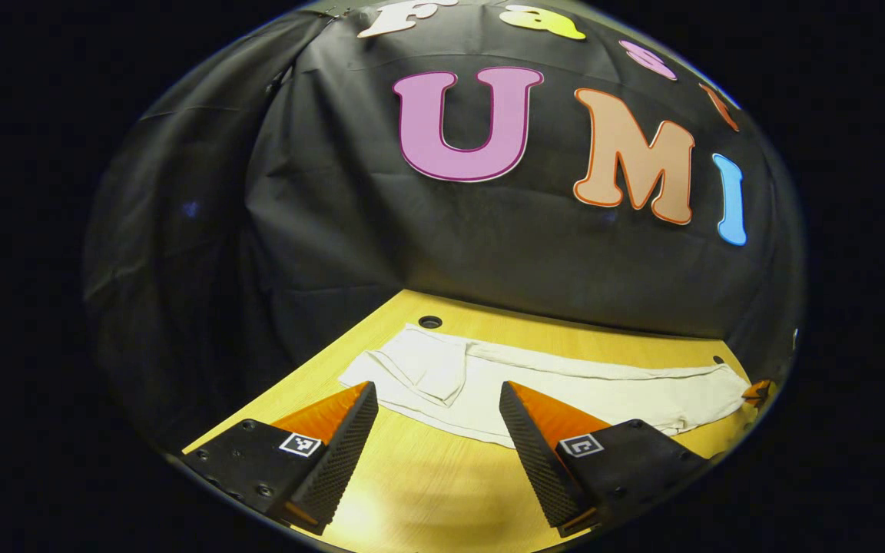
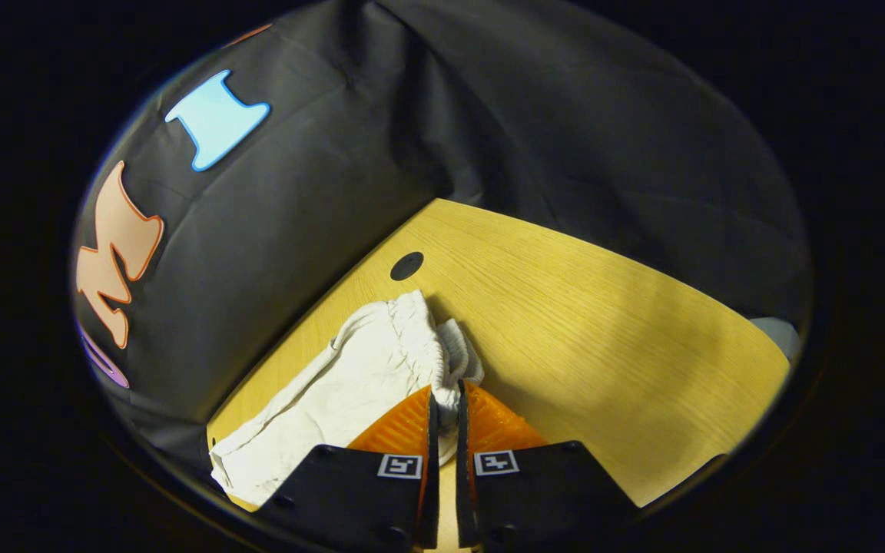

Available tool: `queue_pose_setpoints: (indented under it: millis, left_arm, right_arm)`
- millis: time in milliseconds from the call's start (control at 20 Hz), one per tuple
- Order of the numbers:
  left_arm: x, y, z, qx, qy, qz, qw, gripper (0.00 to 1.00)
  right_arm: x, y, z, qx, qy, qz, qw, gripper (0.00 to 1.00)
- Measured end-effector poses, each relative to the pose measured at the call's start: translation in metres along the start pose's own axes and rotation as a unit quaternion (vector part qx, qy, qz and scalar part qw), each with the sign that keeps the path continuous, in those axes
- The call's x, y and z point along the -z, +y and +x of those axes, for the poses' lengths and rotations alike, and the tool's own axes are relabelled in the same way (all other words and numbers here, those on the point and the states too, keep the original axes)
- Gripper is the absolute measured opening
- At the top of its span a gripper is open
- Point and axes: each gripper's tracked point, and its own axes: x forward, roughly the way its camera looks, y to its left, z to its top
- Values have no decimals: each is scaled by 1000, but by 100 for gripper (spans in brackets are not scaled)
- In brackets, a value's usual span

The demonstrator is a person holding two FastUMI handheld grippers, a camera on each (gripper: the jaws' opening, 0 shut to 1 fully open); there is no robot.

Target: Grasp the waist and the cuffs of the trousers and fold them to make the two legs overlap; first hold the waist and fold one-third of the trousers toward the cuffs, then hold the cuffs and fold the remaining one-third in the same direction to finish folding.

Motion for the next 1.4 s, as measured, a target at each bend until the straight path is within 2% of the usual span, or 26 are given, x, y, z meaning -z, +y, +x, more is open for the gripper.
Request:
queue_pose_setpoints:
  millis: [200,350,750,1100,1250,1400]
  left_arm:
    - [0,1,7,16,-3,-6,1000,96]
    - [-2,2,16,43,-6,0,999,96]
    - [-4,18,50,113,6,12,994,96]
    - [-8,35,73,147,7,26,989,96]
    - [-4,43,82,155,13,23,988,96]
    - [1,55,90,155,19,16,988,96]
  right_arm:
    - [-12,18,-18,-1,-28,-17,999,11]
    - [-23,37,-45,-5,-62,-33,998,10]
    - [-25,124,-122,-21,-145,-79,986,11]
    - [8,244,-165,-97,-174,-128,972,11]
    - [47,300,-178,-149,-162,-149,964,10]
    - [94,346,-185,-215,-131,-162,954,10]
